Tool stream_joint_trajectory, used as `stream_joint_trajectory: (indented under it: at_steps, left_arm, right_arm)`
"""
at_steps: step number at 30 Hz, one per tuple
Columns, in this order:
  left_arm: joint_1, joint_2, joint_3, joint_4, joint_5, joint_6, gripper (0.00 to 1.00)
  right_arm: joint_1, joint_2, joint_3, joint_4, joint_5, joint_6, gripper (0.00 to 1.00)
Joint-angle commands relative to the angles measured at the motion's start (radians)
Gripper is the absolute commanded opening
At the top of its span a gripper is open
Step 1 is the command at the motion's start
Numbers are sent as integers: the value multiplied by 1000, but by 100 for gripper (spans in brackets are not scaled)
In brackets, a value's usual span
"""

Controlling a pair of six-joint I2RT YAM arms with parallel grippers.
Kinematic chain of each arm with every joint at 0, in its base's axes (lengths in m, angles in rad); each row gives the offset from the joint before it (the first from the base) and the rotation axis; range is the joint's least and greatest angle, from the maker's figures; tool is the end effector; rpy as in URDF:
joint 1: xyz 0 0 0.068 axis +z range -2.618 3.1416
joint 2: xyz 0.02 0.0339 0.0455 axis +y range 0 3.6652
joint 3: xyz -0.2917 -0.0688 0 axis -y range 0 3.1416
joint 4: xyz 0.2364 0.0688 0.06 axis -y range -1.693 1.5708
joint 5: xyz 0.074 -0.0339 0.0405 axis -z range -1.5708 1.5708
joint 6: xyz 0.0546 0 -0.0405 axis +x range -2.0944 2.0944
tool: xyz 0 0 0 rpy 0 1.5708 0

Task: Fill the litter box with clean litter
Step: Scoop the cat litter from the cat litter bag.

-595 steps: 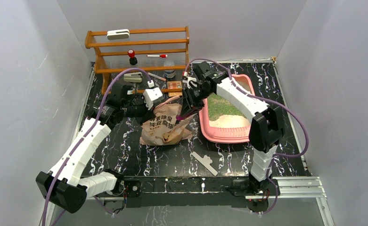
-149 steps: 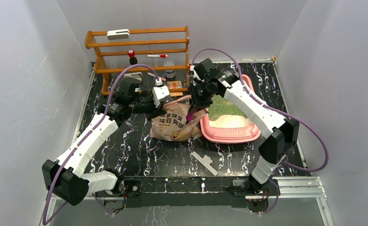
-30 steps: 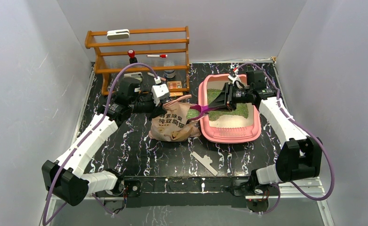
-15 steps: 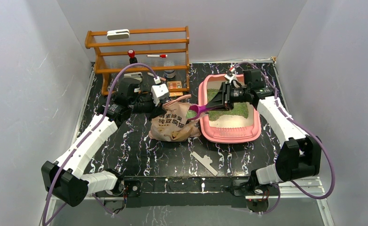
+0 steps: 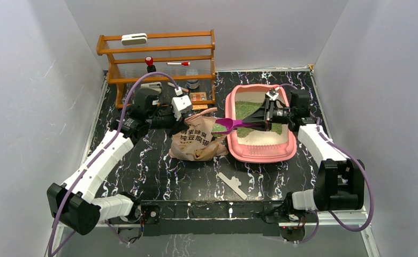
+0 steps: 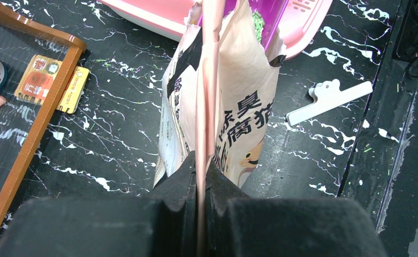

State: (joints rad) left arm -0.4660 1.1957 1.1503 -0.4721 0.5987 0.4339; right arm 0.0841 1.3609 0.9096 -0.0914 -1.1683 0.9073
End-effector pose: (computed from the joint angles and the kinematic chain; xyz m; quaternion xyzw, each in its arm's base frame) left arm 0.2144 -0.1423 0.3752 0.4927 0.6794 -0.2626 0.4761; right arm 0.2746 0.0736 0.3004 0.0421 0.7742 0.6175 0.1324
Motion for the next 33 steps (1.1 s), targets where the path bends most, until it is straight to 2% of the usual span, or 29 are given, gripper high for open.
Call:
stream_joint_trajectory:
  at_steps: [1,14,33]
  left_arm:
    - [-2,-58,22,40,58,-5,0]
    - [-2,-47,37,48,71,-3,0]
    - [-2,-48,24,60,66,-14,0]
  right_arm:
    - [-55,-63,-77,338,-137,242,0]
    - [-112,-65,-145,301,-156,175,0]
    - [-202,-103,-143,175,-167,71,0]
